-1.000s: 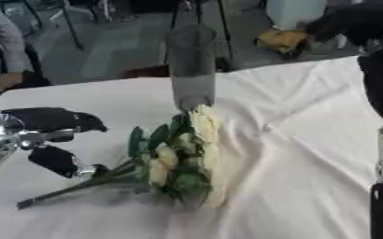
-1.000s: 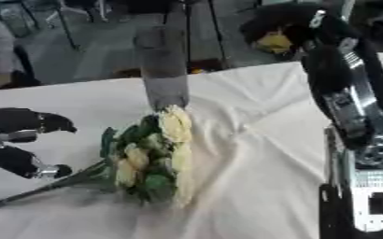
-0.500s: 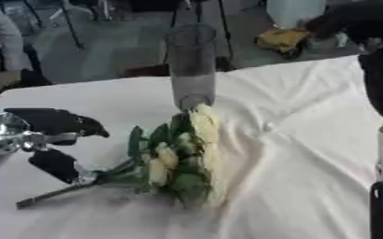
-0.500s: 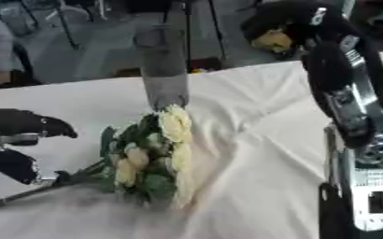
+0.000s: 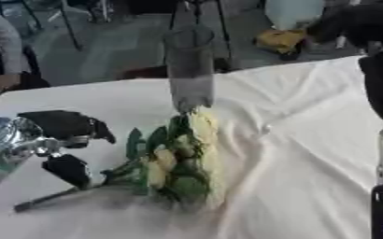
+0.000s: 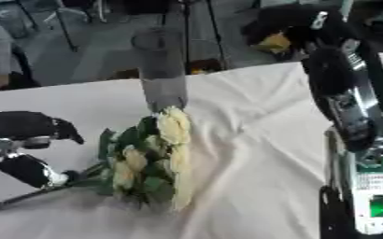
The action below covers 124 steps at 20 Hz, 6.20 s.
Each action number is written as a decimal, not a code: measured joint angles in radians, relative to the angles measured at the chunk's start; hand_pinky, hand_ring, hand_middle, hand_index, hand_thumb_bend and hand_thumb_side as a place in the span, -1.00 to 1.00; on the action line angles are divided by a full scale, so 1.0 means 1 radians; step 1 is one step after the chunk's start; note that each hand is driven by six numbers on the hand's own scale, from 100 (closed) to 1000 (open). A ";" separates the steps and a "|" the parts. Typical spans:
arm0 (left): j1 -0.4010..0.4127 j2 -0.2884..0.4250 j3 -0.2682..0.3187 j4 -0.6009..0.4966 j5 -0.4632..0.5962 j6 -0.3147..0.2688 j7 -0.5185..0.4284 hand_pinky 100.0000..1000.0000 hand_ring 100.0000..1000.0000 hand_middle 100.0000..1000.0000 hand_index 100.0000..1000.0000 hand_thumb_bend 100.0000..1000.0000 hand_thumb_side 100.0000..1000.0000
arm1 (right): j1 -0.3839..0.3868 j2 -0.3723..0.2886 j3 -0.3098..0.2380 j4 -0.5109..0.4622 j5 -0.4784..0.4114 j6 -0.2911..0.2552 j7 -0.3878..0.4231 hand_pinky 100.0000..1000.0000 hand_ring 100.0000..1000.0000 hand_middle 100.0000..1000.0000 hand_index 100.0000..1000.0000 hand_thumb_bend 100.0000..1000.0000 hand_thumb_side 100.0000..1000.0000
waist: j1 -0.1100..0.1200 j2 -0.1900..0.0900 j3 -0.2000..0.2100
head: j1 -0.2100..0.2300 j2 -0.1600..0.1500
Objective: Arrange flowers into the vase.
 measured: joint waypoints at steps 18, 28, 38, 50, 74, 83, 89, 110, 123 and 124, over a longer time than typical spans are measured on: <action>0.011 -0.073 -0.042 0.187 -0.074 -0.039 0.129 0.57 0.68 0.80 0.94 -0.62 0.39 | 0.000 0.000 0.000 0.000 -0.006 0.004 0.005 0.42 0.36 0.10 0.60 -0.77 1.00 | 0.000 0.007 -0.002 | 0.005 -0.002; 0.028 -0.061 -0.022 0.167 -0.053 -0.015 0.063 0.60 0.71 0.86 1.00 -0.61 0.46 | 0.000 0.000 0.000 0.000 -0.009 0.005 0.006 0.42 0.36 0.09 0.60 -0.77 1.00 | -0.001 0.011 0.000 | 0.007 -0.010; 0.030 -0.066 -0.027 0.197 -0.072 -0.034 0.027 0.59 0.70 0.85 1.00 -0.66 0.43 | 0.000 0.000 0.000 0.000 -0.015 0.007 0.009 0.43 0.36 0.09 0.59 -0.76 1.00 | -0.003 0.018 -0.002 | 0.010 -0.017; 0.021 -0.112 -0.019 0.271 -0.152 -0.040 0.130 0.38 0.44 0.47 0.71 -1.00 0.32 | 0.000 0.000 -0.006 0.000 -0.027 0.008 0.011 0.43 0.36 0.08 0.59 -0.75 1.00 | -0.005 0.020 -0.006 | 0.013 -0.022; 0.009 -0.144 0.001 0.294 -0.147 0.019 0.261 -0.64 -0.56 -0.35 -0.14 -1.00 -0.05 | 0.000 -0.001 -0.012 0.000 -0.036 0.012 0.008 0.43 0.36 0.08 0.59 -0.76 1.00 | -0.006 0.030 -0.009 | 0.018 -0.028; 0.008 -0.176 0.006 0.372 -0.121 0.024 0.406 -0.94 -0.93 -0.69 -0.42 -1.00 0.02 | 0.000 -0.001 -0.013 0.000 -0.037 0.014 0.005 0.43 0.35 0.07 0.60 -0.76 1.00 | -0.008 0.031 -0.012 | 0.019 -0.029; 0.002 -0.187 0.012 0.411 -0.071 -0.002 0.478 -1.00 -1.00 -1.00 -0.80 -1.00 -0.01 | 0.000 -0.002 -0.013 0.000 -0.040 0.015 0.004 0.43 0.35 0.07 0.60 -0.77 1.00 | -0.006 0.032 -0.012 | 0.021 -0.032; 0.010 -0.115 0.105 0.121 -0.060 0.047 0.542 -1.00 -1.00 -1.00 -0.94 -1.00 -0.05 | 0.001 -0.010 -0.019 0.000 -0.044 0.024 -0.008 0.43 0.35 0.07 0.60 -0.79 1.00 | -0.002 0.031 -0.007 | 0.008 -0.034; 0.029 -0.071 0.205 -0.126 0.042 0.138 0.450 -1.00 -1.00 -1.00 -0.95 -1.00 -0.01 | 0.001 -0.019 -0.025 0.000 -0.043 0.024 -0.024 0.43 0.35 0.07 0.60 -0.79 1.00 | -0.002 0.032 -0.007 | -0.010 -0.018; 0.029 -0.071 0.209 -0.134 0.048 0.142 0.446 -1.00 -1.00 -1.00 -0.97 -1.00 0.08 | 0.001 -0.019 -0.025 0.000 -0.043 0.024 -0.024 0.43 0.35 0.07 0.60 -0.79 1.00 | -0.002 0.032 -0.007 | -0.010 -0.018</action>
